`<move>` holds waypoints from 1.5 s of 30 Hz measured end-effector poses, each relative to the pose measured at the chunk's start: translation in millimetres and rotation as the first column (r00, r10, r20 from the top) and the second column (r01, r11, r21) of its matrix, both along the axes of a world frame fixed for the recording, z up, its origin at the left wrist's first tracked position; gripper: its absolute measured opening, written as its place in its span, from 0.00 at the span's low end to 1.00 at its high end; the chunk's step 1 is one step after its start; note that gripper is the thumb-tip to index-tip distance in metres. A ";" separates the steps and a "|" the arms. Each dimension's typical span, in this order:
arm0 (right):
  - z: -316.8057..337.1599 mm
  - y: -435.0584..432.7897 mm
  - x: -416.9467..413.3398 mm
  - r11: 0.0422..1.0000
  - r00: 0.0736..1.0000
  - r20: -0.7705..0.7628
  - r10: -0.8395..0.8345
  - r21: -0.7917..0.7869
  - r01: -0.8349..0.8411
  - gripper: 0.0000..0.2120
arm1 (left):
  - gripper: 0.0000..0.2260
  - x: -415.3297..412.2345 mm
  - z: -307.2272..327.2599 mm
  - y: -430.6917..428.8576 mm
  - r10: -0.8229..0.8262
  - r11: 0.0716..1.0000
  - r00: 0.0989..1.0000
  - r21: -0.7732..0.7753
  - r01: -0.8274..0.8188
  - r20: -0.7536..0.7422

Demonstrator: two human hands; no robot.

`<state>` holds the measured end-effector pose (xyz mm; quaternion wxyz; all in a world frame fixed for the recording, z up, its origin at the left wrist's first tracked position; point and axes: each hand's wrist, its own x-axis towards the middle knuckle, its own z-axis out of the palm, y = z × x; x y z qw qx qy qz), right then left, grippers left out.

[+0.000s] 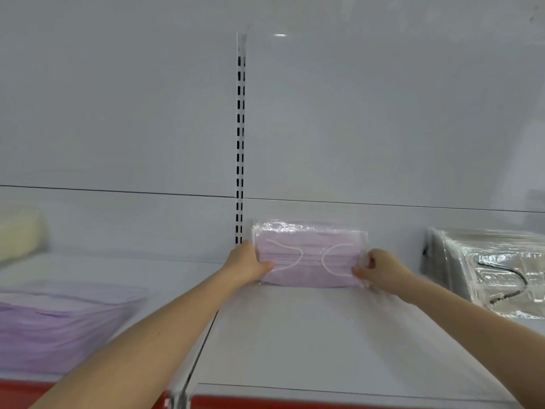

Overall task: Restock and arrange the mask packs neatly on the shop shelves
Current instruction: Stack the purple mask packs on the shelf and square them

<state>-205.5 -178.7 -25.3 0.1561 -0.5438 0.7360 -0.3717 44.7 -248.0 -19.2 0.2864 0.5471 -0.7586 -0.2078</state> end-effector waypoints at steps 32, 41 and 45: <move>40.2 52.3 278.2 0.930 0.872 -0.363 0.329 -0.038 -0.367 0.10 | 0.22 266.1 25.3 105.8 0.093 0.862 0.977 -0.507 0.018 0.194; 29.2 46.4 367.1 0.975 0.917 -0.342 0.204 -0.011 -0.221 0.09 | 0.13 371.0 29.4 68.8 0.053 0.871 0.972 -0.486 0.068 0.230; 28.3 47.8 387.9 0.991 0.927 -0.350 0.132 0.035 -0.128 0.14 | 0.19 396.6 23.9 48.7 0.076 0.913 0.929 -0.401 0.082 0.363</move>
